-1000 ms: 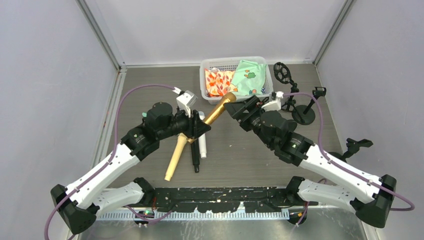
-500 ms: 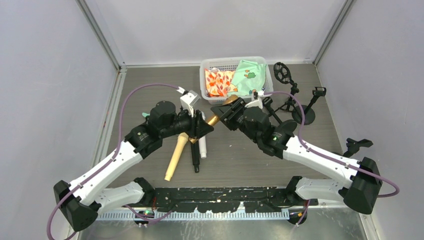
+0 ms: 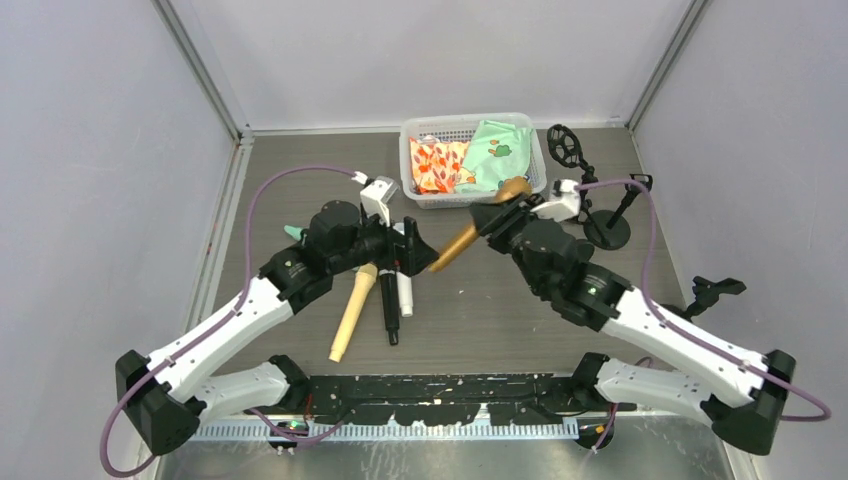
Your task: Attach the microphones to the stand
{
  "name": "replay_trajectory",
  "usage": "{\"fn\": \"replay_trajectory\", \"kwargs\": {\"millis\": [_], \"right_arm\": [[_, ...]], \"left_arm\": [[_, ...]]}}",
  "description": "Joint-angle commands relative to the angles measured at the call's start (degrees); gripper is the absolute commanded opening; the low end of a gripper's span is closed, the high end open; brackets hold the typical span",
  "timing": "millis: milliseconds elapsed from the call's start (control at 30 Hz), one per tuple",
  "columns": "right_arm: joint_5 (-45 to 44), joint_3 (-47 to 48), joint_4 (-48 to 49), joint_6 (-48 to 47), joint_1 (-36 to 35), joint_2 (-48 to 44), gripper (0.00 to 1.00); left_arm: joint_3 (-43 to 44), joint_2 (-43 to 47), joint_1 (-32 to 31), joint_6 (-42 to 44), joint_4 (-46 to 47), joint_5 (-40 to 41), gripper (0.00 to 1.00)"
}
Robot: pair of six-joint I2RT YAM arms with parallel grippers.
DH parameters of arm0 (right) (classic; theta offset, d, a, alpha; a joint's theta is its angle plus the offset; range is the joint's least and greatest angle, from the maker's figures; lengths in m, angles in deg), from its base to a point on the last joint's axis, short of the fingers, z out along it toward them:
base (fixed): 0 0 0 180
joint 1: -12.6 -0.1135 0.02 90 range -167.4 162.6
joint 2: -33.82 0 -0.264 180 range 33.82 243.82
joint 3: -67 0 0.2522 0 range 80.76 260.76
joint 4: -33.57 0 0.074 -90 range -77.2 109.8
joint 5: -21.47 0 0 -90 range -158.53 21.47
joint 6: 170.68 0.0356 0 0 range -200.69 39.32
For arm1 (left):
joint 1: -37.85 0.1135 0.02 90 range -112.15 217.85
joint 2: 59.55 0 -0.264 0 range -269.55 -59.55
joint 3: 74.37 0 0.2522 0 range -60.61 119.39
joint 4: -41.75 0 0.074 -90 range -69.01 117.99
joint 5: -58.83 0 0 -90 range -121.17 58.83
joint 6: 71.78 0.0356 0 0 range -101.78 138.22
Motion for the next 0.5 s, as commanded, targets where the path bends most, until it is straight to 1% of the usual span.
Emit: {"fn": "replay_trajectory", "kwargs": {"millis": [0,100,200,300,467], "right_arm": [[-21.1,4.7,-12.9,-12.1,-0.1,-7.0,0.01],[-28.0,6.6,-21.5,-14.6,0.0,-10.5,0.01],[-32.6,8.5,-28.0,-15.9,0.0,-14.2,0.01],[-34.1,9.8,-30.0,-19.0,0.0,-18.7,0.01],[-32.8,13.1,-30.4,-25.1,0.0,-26.0,0.01]], "left_arm": [[0.3,-1.4,-1.6,-8.4,6.5,6.8,0.9],[-0.4,-3.4,-6.3,-11.2,10.1,14.5,0.91],[0.7,-7.4,-11.0,-14.2,13.7,21.3,0.91],[3.7,-13.8,-13.9,-17.4,17.3,23.8,0.91],[12.0,-27.2,-18.1,-20.4,19.8,27.4,0.91]]}}
